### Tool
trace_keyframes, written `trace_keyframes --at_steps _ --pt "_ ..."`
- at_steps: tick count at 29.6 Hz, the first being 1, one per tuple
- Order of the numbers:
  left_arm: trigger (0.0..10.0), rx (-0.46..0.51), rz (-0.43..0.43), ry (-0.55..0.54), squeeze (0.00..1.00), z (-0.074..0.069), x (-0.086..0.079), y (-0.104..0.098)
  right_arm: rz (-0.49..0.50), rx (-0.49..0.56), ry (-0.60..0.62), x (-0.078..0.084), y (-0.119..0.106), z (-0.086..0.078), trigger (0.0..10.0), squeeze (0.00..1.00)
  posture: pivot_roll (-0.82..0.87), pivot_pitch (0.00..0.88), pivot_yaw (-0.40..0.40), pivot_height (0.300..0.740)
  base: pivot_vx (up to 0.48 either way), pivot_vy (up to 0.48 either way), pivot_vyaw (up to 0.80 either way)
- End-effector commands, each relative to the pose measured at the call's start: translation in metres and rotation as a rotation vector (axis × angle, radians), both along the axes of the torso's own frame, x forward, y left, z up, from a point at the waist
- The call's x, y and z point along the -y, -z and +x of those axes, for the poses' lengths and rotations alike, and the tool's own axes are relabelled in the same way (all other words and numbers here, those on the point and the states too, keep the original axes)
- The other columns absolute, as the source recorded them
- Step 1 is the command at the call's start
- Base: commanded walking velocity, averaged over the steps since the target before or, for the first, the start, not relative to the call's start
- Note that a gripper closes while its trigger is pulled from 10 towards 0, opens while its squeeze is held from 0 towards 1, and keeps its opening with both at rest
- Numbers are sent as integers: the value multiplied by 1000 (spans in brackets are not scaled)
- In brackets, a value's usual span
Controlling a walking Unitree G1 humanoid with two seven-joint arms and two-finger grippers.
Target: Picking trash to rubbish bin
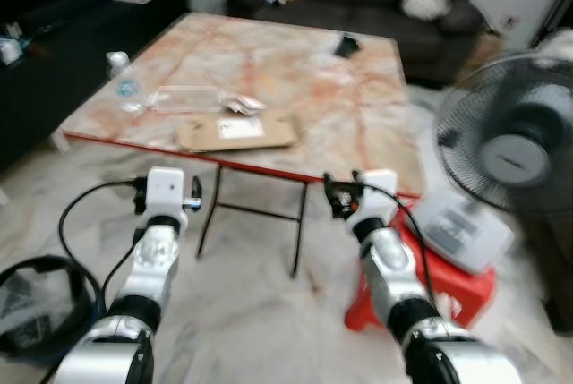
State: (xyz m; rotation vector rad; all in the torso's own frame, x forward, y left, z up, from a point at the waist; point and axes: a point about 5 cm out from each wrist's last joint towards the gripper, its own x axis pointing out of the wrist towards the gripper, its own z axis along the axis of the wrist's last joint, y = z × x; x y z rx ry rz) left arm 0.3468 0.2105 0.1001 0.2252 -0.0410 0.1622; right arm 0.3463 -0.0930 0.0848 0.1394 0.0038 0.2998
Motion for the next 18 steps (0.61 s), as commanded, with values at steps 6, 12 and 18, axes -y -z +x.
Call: trace_keyframes --at_steps 6,12,18 --pt "10000 27 5 13 0 4 5 -7 -1 7 18 9 -3 3 10000 0 51 13 -64 740 406 0 0" --pt "10000 37 10 14 0 5 5 -9 -2 8 8 7 -2 2 10000 0 53 14 -66 740 405 0 0" --pt "10000 47 14 16 0 5 5 -11 -15 18 -5 5 -3 2 10000 0 53 14 -66 740 407 0 0"
